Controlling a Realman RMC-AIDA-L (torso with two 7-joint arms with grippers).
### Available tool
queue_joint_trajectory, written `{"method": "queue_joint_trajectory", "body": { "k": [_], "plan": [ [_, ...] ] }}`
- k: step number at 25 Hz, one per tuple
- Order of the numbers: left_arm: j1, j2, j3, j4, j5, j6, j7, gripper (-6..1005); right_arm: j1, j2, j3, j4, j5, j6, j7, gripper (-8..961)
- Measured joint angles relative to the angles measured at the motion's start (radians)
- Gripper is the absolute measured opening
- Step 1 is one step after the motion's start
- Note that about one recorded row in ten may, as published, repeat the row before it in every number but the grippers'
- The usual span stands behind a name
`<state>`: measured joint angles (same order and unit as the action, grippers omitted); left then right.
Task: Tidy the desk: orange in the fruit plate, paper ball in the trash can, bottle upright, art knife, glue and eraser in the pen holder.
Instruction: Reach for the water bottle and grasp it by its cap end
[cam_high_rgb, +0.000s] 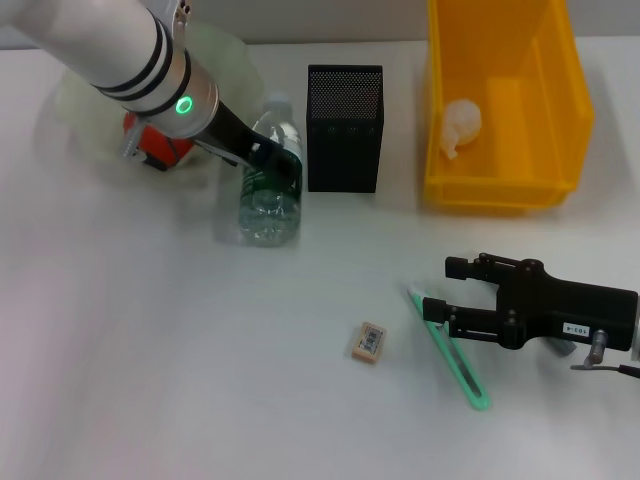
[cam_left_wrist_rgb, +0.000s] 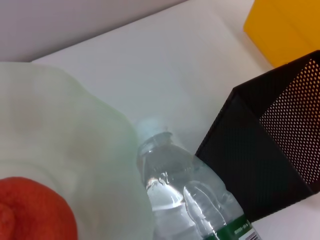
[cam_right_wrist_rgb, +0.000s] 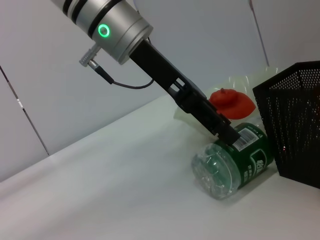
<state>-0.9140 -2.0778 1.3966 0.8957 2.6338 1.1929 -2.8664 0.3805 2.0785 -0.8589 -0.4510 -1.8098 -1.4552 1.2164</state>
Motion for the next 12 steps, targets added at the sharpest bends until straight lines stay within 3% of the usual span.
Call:
{"method": "queue_joint_trajectory", "body": {
  "k": [12],
  "plan": [
    [-0.013,-0.001,-0.004,-0.074,-0.004,-0.047,0.010,805,0.004,0.002,-0.008,0.000,-0.001,0.015,0.000,774]
  ]
}}
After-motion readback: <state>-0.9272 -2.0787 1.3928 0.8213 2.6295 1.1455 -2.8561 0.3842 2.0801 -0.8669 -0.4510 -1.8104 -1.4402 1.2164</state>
